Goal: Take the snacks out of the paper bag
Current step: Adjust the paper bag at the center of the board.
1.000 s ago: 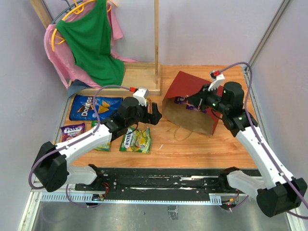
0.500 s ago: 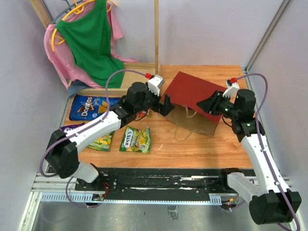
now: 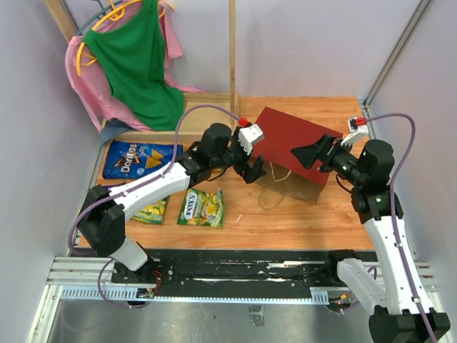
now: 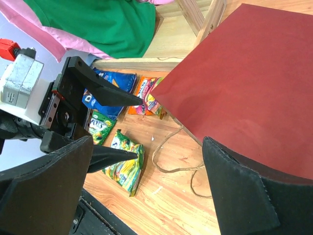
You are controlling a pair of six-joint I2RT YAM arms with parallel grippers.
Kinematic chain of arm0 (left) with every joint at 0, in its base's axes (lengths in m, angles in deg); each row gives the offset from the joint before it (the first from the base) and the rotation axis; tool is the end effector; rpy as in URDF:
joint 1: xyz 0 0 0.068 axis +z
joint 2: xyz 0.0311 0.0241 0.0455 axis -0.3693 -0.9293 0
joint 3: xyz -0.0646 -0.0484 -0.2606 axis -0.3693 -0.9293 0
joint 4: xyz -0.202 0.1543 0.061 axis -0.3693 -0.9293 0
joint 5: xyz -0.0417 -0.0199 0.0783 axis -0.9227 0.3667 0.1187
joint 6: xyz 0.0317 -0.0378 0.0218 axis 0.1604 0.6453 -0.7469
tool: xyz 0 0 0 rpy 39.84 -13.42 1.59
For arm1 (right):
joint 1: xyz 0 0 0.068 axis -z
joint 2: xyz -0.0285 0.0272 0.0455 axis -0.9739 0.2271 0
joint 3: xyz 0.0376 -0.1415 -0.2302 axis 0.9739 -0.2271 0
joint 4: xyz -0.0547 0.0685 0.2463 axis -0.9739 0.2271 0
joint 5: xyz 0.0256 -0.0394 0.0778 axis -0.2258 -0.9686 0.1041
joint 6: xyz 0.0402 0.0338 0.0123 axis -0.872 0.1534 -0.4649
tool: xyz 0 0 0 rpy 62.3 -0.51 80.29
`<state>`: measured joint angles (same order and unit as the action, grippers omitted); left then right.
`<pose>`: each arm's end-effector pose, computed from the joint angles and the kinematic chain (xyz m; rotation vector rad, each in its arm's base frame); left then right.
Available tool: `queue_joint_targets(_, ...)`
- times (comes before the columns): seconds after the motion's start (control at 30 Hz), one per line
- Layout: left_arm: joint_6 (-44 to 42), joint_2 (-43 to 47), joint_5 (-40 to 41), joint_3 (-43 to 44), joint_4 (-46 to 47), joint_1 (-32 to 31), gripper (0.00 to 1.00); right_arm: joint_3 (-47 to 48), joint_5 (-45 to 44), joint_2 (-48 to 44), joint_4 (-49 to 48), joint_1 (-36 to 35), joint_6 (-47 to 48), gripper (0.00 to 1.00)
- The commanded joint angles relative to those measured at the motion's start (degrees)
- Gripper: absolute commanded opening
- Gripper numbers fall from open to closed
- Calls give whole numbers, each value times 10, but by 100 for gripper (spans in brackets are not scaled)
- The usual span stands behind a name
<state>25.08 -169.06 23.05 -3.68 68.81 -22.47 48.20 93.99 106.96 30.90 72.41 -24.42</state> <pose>0.2529 -0.2609 0.3095 1.0297 1.7010 -0.7485 0.1780 0.0328 0.3753 -0.0260 1.7415 0.9323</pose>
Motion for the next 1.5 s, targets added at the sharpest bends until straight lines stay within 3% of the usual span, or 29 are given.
queue_joint_targets(0.0, -23, 14, 23, -8, -50, -11, 100, 8, -16, 6, 13, 7, 2, 94)
queue_joint_targets(0.13, -115, 96, 56, -67, -53, -39, 100, 1, -10, 13, 8, 7, -6, 94)
queue_joint_targets(0.3, -207, 171, 88, -161, 52, -62, 100, -8, 3, 20, -8, 7, -20, 94)
queue_joint_targets(0.5, -385, 113, 137, -211, 193, -101, 100, -8, 21, 21, -13, 7, -27, 94)
queue_joint_targets(0.63, -441, 49, 125, -170, 208, -101, 100, -2, 22, 14, -1, 7, -19, 94)
queue_joint_targets(1.07, -480, -23, 75, -85, 220, -108, 100, 0, 36, 19, 18, 7, 8, 95)
queue_joint_targets(1.3, -482, -61, 33, -22, 147, -113, 97, 7, 17, 16, 38, 8, 22, 95)
queue_joint_targets(1.47, -477, -80, -8, 30, 58, -113, 88, 27, -40, 7, 88, 15, 36, 96)
